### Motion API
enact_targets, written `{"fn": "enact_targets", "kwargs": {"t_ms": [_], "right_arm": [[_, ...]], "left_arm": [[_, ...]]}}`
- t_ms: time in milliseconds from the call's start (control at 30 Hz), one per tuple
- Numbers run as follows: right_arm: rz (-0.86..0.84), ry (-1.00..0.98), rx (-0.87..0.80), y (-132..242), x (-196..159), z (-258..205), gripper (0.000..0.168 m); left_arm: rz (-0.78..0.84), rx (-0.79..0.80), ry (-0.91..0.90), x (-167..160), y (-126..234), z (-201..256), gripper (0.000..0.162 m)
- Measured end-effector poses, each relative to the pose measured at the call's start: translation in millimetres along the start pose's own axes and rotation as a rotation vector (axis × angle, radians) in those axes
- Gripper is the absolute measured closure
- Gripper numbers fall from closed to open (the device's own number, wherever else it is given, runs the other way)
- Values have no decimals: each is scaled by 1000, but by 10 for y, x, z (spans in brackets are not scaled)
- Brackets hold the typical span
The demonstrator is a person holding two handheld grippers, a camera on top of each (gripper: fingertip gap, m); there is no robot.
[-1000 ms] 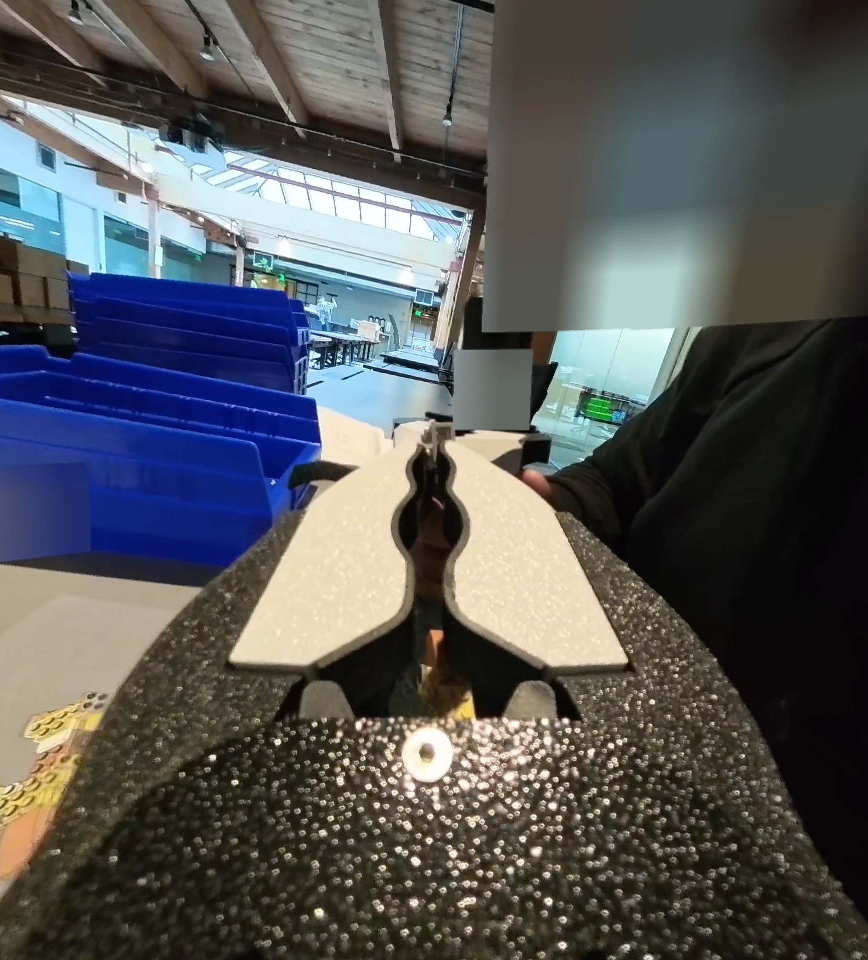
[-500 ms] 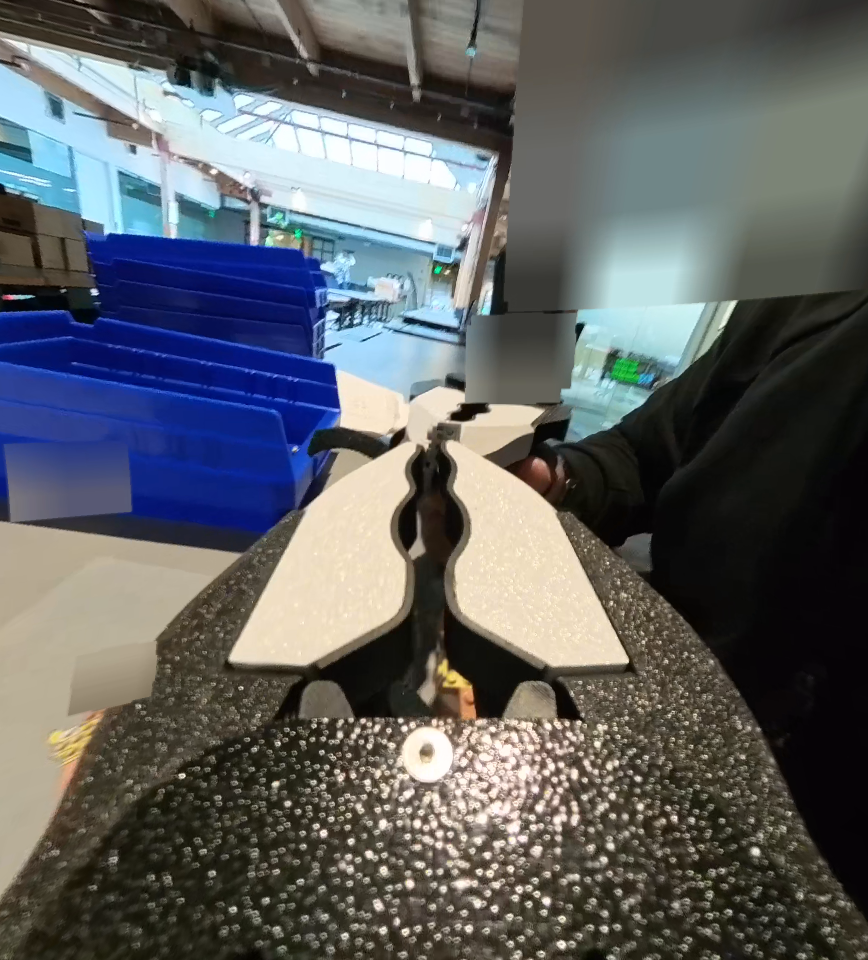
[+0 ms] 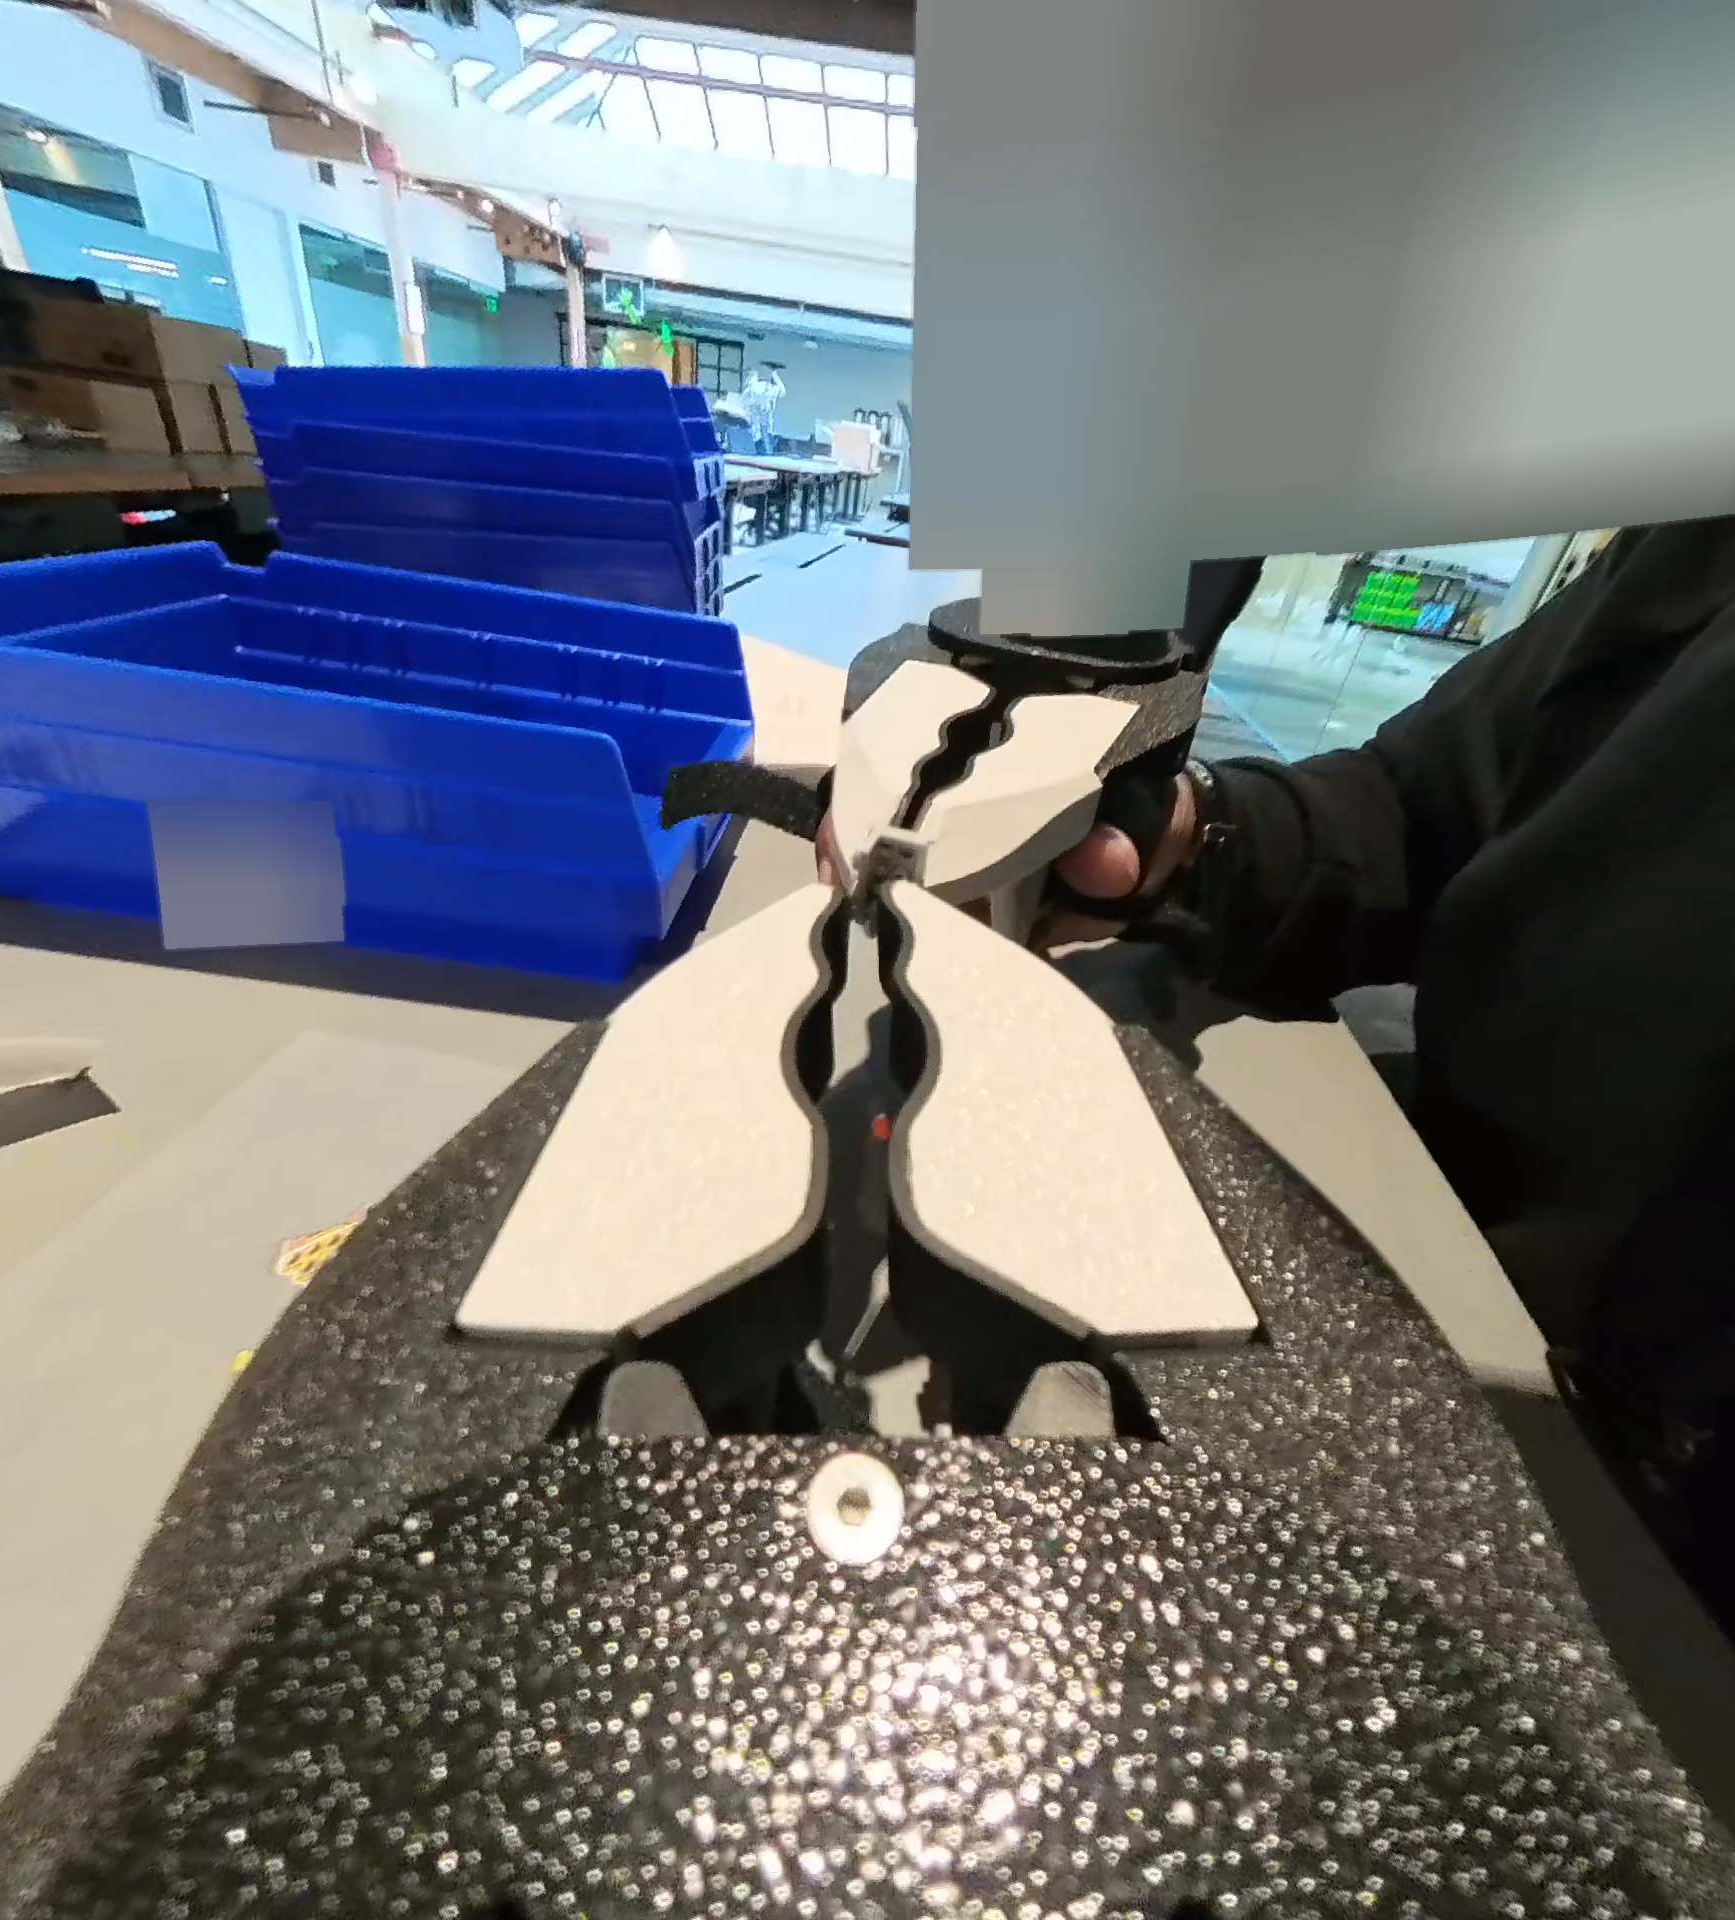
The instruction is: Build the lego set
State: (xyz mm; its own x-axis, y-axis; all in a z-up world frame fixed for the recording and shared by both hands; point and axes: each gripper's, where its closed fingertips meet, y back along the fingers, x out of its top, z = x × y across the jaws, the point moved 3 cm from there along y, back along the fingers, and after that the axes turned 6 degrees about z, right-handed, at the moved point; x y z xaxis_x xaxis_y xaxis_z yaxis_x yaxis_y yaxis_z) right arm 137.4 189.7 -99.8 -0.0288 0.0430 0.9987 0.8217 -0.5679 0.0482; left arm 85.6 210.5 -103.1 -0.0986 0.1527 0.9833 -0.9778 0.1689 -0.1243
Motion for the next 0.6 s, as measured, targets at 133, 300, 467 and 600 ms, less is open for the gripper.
{"fn": "enact_targets", "kwargs": {"t_ms": [133, 300, 467, 600], "right_arm": [[-4, -6, -6, 9, -6, 16, 167], [0, -14, -15, 26, 1, 39, 167], [-5, -7, -20, 25, -10, 39, 167], [-15, -7, -21, 11, -43, 44, 167]], "left_arm": [[-18, 2, -3, -17, 8, -10, 158], [-38, 18, -17, -18, 39, -39, 157], [-62, 76, -82, 47, 156, -119, 156], [-47, 124, -82, 112, 272, -194, 156]]}}
